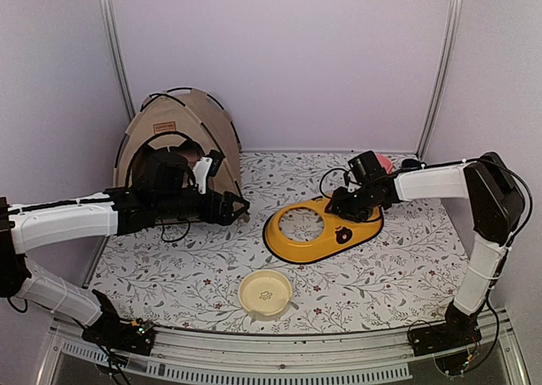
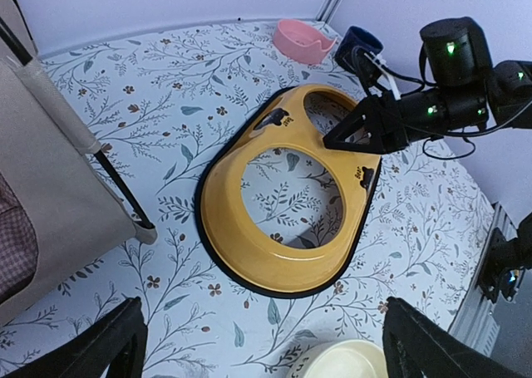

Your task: Set up the pet tent

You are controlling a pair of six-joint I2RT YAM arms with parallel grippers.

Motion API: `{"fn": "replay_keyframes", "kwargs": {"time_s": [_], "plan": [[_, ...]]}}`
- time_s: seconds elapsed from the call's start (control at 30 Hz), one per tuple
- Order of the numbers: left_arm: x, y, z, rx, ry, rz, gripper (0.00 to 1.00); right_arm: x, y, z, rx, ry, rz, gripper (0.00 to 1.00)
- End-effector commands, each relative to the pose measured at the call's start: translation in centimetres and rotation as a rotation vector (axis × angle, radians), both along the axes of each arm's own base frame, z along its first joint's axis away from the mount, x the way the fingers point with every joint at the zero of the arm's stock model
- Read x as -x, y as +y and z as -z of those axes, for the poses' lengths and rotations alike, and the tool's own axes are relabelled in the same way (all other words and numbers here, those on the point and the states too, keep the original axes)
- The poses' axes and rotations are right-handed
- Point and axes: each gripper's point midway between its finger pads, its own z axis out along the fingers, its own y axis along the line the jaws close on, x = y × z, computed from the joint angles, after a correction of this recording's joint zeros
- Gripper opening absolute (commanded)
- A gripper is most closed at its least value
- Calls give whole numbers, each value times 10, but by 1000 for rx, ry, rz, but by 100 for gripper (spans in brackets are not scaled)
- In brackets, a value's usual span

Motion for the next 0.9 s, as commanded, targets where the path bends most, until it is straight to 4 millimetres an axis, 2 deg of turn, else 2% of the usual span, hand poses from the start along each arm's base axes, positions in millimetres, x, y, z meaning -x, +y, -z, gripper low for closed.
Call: {"fn": "replay_keyframes", "kwargs": {"time_s": [0.0,0.07,0.2,0.3,0.4,0.53,0.67,0.87], "plan": [[-3,2,2,17,2,-4,99,0,-7,-17,-53,-44,80,53],[-3,1,2,19,5,-2,99,7,-7,-13,-43,-34,53,59],[-4,0,3,19,7,1,99,25,-21,-3,-1,-13,50,69],[-5,0,4,19,10,-1,99,40,-26,-5,-18,-3,54,73],[-5,-1,6,16,15,0,99,57,-16,-9,-35,-4,30,77],[-6,-2,6,18,17,3,99,71,3,-1,17,15,-35,82],[-5,-3,7,22,23,6,99,60,8,11,126,25,-85,88],[-3,-1,8,25,29,5,99,24,18,28,277,2,-153,93]]}}
